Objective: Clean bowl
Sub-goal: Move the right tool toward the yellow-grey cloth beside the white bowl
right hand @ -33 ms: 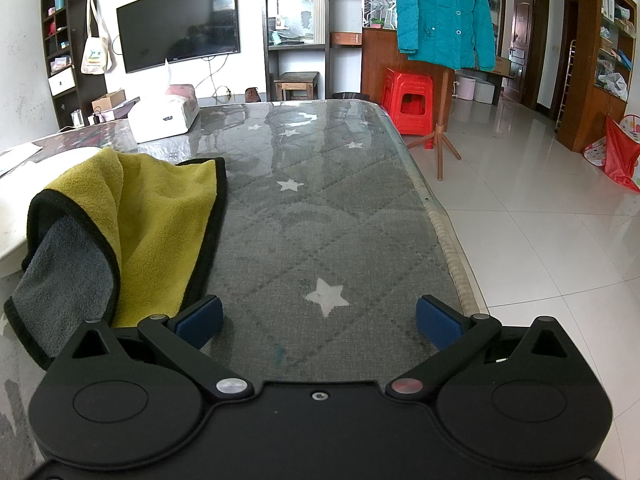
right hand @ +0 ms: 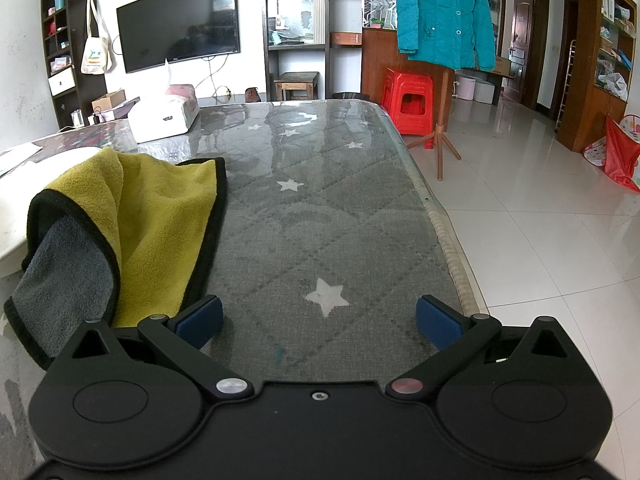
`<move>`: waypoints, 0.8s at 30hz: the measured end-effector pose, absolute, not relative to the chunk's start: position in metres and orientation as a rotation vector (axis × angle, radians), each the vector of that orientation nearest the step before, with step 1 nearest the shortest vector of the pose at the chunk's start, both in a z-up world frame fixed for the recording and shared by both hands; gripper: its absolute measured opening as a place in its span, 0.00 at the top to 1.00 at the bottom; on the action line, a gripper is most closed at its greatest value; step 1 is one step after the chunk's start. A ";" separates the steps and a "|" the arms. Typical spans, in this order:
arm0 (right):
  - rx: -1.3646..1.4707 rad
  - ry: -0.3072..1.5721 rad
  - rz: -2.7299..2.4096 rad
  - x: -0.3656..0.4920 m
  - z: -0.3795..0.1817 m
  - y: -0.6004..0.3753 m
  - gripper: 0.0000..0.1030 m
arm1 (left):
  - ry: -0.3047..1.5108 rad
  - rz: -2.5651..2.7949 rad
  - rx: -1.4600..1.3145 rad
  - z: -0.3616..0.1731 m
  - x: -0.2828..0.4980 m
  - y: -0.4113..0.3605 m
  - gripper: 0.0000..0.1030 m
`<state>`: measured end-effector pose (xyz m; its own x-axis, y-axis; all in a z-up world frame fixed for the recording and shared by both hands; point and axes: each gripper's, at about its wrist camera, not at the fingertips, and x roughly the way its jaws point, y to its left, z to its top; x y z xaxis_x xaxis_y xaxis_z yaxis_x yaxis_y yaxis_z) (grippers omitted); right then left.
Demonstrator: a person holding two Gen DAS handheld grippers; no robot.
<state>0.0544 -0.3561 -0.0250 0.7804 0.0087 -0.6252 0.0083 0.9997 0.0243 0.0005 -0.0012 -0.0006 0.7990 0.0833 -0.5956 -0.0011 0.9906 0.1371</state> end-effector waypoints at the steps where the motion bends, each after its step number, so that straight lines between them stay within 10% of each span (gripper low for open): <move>1: 0.026 0.675 0.000 0.054 -0.025 -0.356 0.00 | 0.645 0.045 0.132 -0.001 0.001 -0.002 0.01; 24: 0.025 0.676 0.000 0.055 -0.025 -0.356 0.00 | 0.712 0.051 0.004 0.009 0.031 0.025 0.01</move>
<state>0.0546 -0.3560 -0.0250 0.7799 0.0079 -0.6259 0.0083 0.9997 0.0229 0.0309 0.0248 0.0086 0.7556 0.0476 -0.6533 -0.0452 0.9988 0.0206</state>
